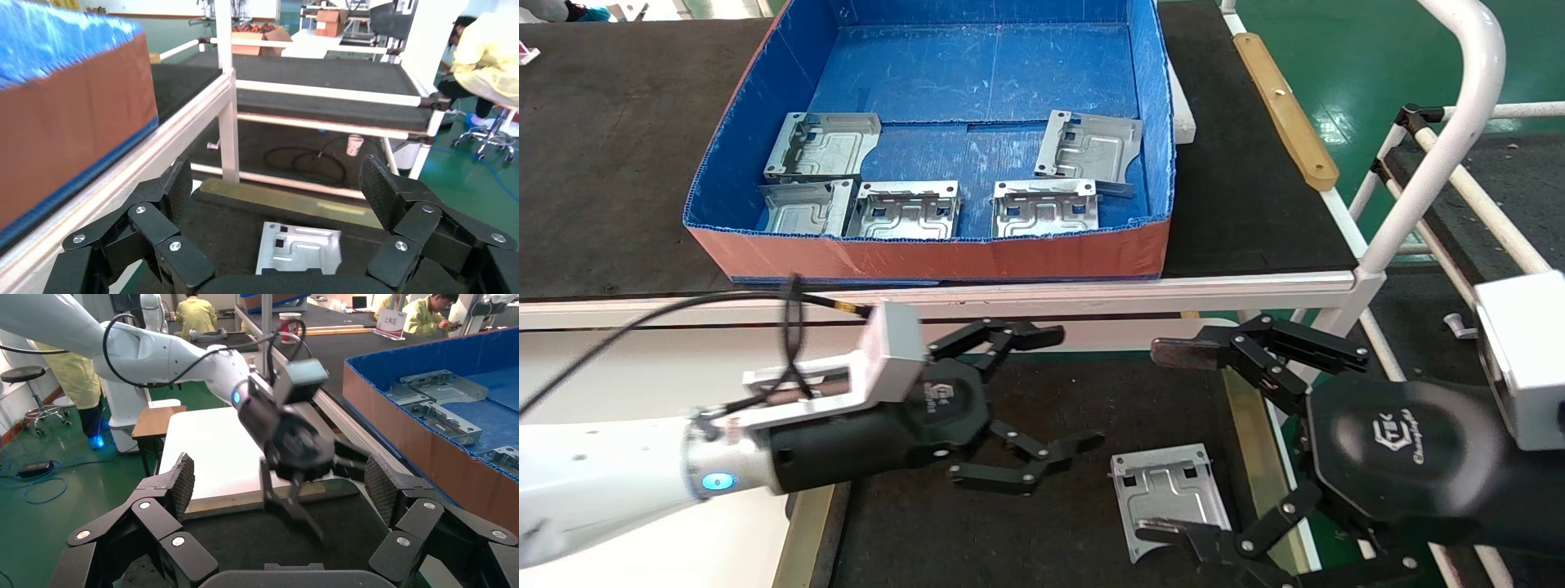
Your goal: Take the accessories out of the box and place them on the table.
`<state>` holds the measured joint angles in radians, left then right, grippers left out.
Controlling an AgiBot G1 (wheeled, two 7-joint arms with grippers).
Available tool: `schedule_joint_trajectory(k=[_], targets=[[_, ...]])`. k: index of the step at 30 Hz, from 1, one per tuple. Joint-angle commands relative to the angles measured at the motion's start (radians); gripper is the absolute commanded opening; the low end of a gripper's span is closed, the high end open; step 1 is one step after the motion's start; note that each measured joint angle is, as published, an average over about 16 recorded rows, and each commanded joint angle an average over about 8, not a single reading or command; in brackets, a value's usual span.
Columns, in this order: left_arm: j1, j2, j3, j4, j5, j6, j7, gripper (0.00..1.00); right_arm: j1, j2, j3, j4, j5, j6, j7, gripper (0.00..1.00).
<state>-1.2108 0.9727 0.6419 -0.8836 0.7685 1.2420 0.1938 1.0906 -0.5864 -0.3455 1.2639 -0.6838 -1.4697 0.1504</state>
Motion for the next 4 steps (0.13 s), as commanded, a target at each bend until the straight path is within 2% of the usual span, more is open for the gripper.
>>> schedule_joint_trajectory(k=[1, 4], targets=[[0.017, -0.044, -0.044, -0.049, -0.005, 0.031, -0.046, 1.00, 0.000, 0.000, 0.000, 0.000, 0.000, 0.000, 0.000, 1.00], [0.024, -0.063, -0.063, -0.070, -0.007, 0.044, -0.066, 1.00, 0.000, 0.000, 0.000, 0.000, 0.000, 0.000, 0.000, 1.00]])
